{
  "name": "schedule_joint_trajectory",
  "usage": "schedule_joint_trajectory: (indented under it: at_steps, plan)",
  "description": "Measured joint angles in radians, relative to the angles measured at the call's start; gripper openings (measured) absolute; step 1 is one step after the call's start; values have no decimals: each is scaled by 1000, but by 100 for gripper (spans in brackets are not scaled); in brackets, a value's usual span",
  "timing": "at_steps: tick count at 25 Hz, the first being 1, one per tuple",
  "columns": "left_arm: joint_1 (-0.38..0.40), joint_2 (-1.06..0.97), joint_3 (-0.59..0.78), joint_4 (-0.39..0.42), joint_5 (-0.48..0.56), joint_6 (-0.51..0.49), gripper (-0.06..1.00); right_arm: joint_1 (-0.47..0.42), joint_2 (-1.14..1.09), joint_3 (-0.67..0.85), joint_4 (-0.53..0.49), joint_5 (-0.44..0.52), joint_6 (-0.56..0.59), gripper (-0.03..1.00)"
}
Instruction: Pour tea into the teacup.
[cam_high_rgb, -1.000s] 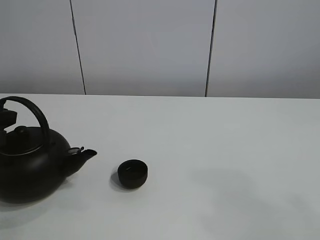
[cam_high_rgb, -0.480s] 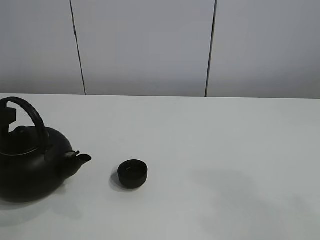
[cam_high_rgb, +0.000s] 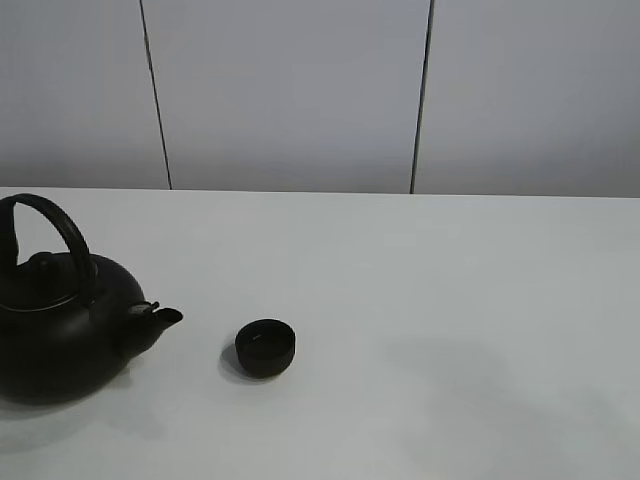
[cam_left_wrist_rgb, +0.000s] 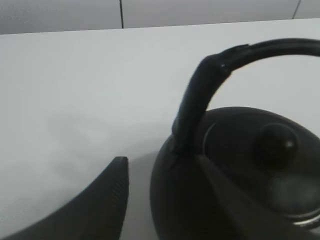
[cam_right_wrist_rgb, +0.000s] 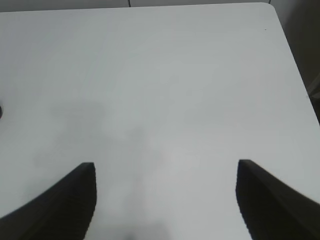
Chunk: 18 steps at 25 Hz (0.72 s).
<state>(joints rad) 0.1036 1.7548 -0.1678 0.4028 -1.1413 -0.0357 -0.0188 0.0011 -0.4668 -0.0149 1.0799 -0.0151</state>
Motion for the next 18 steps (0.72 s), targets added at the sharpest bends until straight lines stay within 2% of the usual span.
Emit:
schedule_joint_trajectory:
  at_steps: [7, 11, 13, 15, 18]
  plan:
    - [59, 0, -3, -43, -3, -26, 30, 0, 0, 0, 0, 1, 0, 54]
    - [85, 0, -66, -58, -3, -62, 31, 0, 0, 0, 0, 1, 0, 54]
    - [85, -2, -114, -37, -1, -104, 30, 0, 0, 0, 0, 1, 0, 54]
    - [85, -16, -177, -20, 50, -142, 31, 0, 0, 0, 0, 1, 0, 54]
    - [85, -63, -289, 6, 214, -203, 31, 1, 0, 0, 0, 1, 0, 54]
